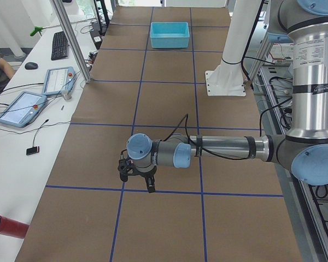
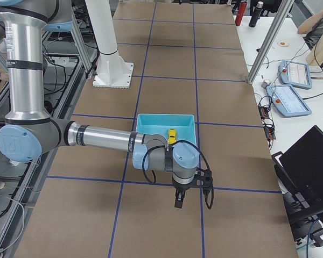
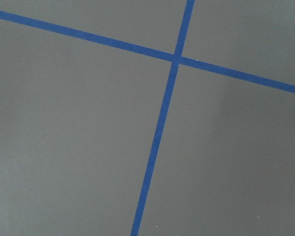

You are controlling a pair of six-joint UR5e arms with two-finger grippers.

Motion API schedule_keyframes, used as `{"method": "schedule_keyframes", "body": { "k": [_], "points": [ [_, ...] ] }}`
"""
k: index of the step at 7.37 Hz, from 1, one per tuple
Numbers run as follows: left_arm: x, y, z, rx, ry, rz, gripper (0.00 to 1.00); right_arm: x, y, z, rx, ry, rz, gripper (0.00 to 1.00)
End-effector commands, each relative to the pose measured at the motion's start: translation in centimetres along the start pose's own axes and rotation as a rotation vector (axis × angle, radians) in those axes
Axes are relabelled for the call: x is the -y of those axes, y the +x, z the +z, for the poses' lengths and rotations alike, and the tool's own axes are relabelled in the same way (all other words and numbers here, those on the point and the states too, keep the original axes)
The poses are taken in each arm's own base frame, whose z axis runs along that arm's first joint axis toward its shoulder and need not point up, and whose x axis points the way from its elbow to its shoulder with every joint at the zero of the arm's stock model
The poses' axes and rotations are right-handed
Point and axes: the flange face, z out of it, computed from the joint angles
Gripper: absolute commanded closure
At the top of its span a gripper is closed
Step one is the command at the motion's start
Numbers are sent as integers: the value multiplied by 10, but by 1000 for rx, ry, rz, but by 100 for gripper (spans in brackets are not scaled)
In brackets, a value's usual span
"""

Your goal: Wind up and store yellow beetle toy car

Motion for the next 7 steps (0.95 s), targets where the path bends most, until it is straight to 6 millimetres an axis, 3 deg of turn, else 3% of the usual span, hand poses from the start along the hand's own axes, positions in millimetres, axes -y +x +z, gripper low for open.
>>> {"method": "schedule_keyframes", "body": {
  "k": [1,3,7],
  "points": [
    [0,-2,1,4,0,2,0,0,0,0,0,0,0,1],
    [3,-7,1,84,30,44,0,0,0,0,0,0,0,1],
    [4,-7,-1,86,31,136,0,0,0,0,0,0,1,1]
  ]
}}
